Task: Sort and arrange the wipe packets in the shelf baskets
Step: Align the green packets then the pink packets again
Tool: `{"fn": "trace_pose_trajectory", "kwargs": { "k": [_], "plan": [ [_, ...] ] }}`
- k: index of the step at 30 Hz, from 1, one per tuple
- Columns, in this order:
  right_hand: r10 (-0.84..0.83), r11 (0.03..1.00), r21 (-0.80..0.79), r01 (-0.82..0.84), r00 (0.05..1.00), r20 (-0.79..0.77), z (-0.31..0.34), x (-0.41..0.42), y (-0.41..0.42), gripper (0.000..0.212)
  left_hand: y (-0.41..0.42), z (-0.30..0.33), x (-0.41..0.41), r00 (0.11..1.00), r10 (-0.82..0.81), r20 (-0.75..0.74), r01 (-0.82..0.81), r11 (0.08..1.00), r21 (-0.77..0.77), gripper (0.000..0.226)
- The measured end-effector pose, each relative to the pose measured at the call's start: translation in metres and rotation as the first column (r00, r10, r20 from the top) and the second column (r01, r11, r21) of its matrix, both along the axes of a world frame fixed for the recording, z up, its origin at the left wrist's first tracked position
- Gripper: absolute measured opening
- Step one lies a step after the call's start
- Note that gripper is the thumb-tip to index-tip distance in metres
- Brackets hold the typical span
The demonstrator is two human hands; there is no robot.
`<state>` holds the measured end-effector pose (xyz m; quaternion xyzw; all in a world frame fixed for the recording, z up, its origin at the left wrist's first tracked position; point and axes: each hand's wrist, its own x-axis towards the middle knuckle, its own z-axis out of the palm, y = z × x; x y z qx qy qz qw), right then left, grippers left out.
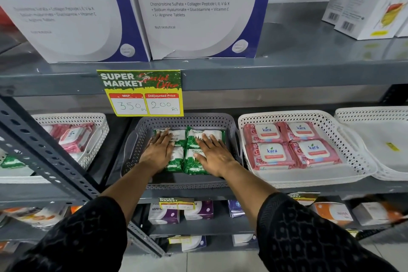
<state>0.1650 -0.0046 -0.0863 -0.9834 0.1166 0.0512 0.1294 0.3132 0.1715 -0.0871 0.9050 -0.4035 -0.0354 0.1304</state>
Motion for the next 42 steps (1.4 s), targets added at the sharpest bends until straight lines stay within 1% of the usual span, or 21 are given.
{"fn": "trace_pose_trajectory", "kwargs": {
  "k": [9,14,20,24,26,28,29,31,33,35,37,39,41,42],
  "plan": [
    [0.026,1.0,-0.002,-0.026,1.0,0.006,-0.002,0.012,-0.012,0.063,-0.005,0.002,0.005,1.0,0.013,-0.016,-0.013,0.999,0.049,0.055],
    [0.008,1.0,0.002,-0.008,1.0,0.004,-0.002,0.022,-0.018,0.063,-0.018,0.005,0.014,1.0,0.022,-0.001,-0.022,0.996,0.087,0.053],
    [0.014,1.0,-0.013,-0.014,1.0,0.01,-0.002,0.025,-0.019,0.063,-0.021,0.003,0.023,1.0,0.007,0.008,-0.007,0.999,0.042,0.052],
    [0.019,0.999,-0.026,-0.019,1.0,0.011,0.0,0.023,-0.019,0.063,-0.019,0.002,0.023,1.0,0.022,-0.005,-0.021,0.998,0.059,0.053],
    [0.027,0.999,-0.019,-0.026,0.999,0.029,0.005,0.021,-0.018,0.064,-0.019,0.006,0.021,0.999,0.04,-0.013,-0.04,0.999,0.036,0.055],
    [0.029,0.999,-0.029,-0.028,0.998,0.064,0.017,0.017,-0.019,0.063,-0.021,0.015,0.012,0.998,0.064,0.015,-0.064,0.997,-0.05,0.053],
    [0.029,0.998,-0.058,-0.024,0.996,0.088,0.023,0.014,-0.021,0.062,-0.024,0.021,0.006,0.996,0.077,0.034,-0.073,0.992,-0.105,0.051],
    [0.013,0.987,-0.157,0.014,0.986,0.167,0.039,0.004,-0.031,0.057,-0.034,0.033,-0.004,0.993,0.101,0.054,-0.087,0.972,-0.22,0.044],
    [-0.019,0.961,-0.254,0.107,0.945,0.326,0.054,-0.012,-0.048,0.05,-0.05,0.044,-0.017,0.991,0.118,0.06,-0.093,0.945,-0.314,0.037],
    [-0.084,0.936,-0.272,0.225,0.891,0.447,0.063,-0.032,-0.074,0.044,-0.069,0.052,-0.034,0.989,0.114,0.095,-0.071,0.924,-0.376,0.033],
    [-0.183,0.893,-0.305,0.331,0.886,0.425,0.062,-0.063,-0.112,0.04,-0.094,0.06,-0.06,0.984,0.086,0.153,-0.021,0.924,-0.382,0.034],
    [-0.303,0.873,-0.269,0.406,0.885,0.353,0.054,-0.099,-0.15,0.041,-0.12,0.064,-0.088,0.977,0.029,0.212,0.049,0.934,-0.354,0.038],
    [-0.376,0.877,-0.21,0.432,0.889,0.261,0.044,-0.135,-0.187,0.044,-0.149,0.062,-0.115,0.957,-0.085,0.276,0.171,0.937,-0.304,0.04],
    [-0.386,0.884,-0.197,0.423,0.901,0.2,0.038,-0.15,-0.203,0.046,-0.165,0.057,-0.129,0.939,-0.153,0.307,0.234,0.94,-0.248,0.041]
  ]
}}
